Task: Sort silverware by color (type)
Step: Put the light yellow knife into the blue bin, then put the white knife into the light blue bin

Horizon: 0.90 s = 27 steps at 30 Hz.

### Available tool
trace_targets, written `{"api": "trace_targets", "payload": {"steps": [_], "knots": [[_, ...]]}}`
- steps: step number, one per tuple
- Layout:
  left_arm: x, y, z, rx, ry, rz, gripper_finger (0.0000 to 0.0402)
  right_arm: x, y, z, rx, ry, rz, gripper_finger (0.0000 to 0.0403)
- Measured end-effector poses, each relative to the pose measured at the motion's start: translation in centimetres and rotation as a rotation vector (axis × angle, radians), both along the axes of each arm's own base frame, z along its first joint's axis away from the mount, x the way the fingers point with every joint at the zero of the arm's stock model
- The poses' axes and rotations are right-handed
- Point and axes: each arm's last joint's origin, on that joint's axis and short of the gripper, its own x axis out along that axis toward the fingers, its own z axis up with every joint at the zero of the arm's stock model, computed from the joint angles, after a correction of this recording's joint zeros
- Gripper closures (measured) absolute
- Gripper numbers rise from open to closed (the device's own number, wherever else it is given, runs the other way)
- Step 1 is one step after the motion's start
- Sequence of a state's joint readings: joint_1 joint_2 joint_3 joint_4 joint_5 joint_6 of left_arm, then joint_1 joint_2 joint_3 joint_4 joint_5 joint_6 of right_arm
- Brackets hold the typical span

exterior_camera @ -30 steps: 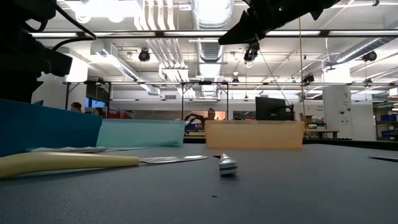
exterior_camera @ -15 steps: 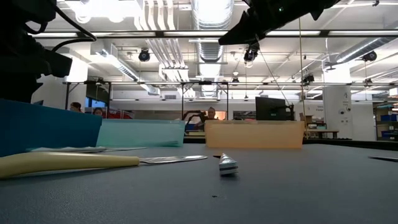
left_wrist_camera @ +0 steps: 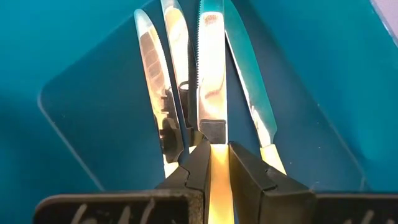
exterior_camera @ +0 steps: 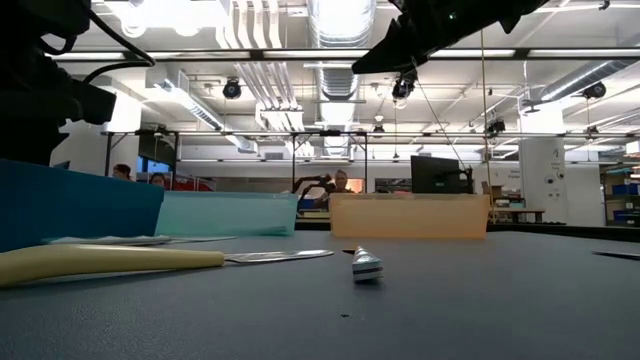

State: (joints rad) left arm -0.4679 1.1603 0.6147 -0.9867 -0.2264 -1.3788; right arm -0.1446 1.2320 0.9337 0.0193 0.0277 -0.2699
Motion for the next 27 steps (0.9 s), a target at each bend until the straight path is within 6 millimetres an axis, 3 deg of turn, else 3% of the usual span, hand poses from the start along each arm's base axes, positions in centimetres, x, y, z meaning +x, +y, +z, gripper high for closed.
{"api": "trace_targets", "payload": {"steps": [5,17,27], "knots": [[0.0,0.0,0.0,0.000,-0.001,0.004,0.0370,0.0,0.0,0.0,0.000,0.000,0.000,0.0355],[0.0,0.0,0.1,0.001,0.001,0.000,0.0304,0.0,0.0,-0.1,0.015,0.005,-0.005,0.0355],[1.2,-0.5,2.5,0.016,-0.063,-0.107,0.0302,0.0,0.0,-0.1,0.088,0.000,-0.032,0.0355]]}}
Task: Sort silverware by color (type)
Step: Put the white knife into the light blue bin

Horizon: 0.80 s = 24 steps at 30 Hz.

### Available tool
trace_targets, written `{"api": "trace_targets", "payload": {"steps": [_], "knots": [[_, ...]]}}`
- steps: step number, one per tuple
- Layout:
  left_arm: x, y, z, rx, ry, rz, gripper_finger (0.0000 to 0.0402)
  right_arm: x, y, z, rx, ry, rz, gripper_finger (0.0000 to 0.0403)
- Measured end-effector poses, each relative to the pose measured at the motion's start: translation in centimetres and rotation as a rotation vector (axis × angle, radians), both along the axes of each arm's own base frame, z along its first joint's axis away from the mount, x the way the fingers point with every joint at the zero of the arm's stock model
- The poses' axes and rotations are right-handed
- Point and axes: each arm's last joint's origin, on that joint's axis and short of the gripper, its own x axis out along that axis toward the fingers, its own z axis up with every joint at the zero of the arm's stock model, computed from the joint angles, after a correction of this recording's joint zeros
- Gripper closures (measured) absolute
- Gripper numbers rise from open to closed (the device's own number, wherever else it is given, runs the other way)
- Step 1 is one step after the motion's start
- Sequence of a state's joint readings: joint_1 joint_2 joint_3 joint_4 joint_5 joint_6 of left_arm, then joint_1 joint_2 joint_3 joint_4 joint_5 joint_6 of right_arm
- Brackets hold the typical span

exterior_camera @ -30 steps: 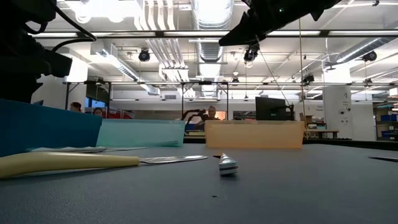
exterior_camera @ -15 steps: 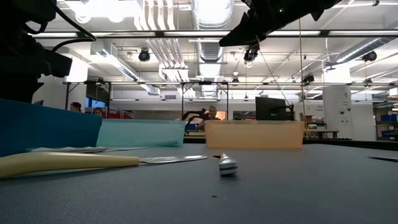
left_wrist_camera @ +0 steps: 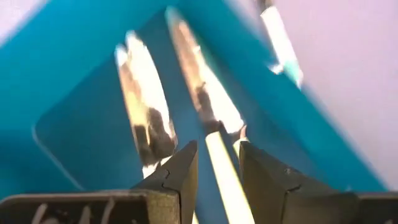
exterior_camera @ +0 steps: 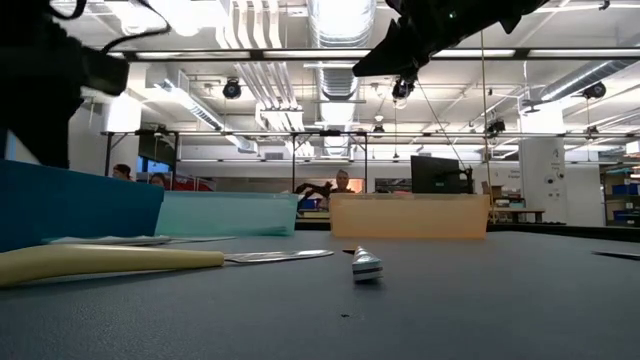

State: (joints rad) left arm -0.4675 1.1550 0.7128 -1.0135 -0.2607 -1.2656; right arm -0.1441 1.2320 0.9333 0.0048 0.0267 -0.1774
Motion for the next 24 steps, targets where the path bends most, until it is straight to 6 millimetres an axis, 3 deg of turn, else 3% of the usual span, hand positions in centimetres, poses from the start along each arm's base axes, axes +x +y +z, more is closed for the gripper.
{"api": "trace_targets", "payload": {"steps": [16,24], "knots": [[3.0,-0.6,7.0,0.300,-0.253,-0.433,0.0302,0.3,1.1,0.3,0.160,-0.055,-0.022,0.0355],[4.1,0.9,8.3,0.442,-0.309,-0.607,0.0323,0.4,2.4,0.4,0.264,-0.074,-0.019,0.0355]]}}
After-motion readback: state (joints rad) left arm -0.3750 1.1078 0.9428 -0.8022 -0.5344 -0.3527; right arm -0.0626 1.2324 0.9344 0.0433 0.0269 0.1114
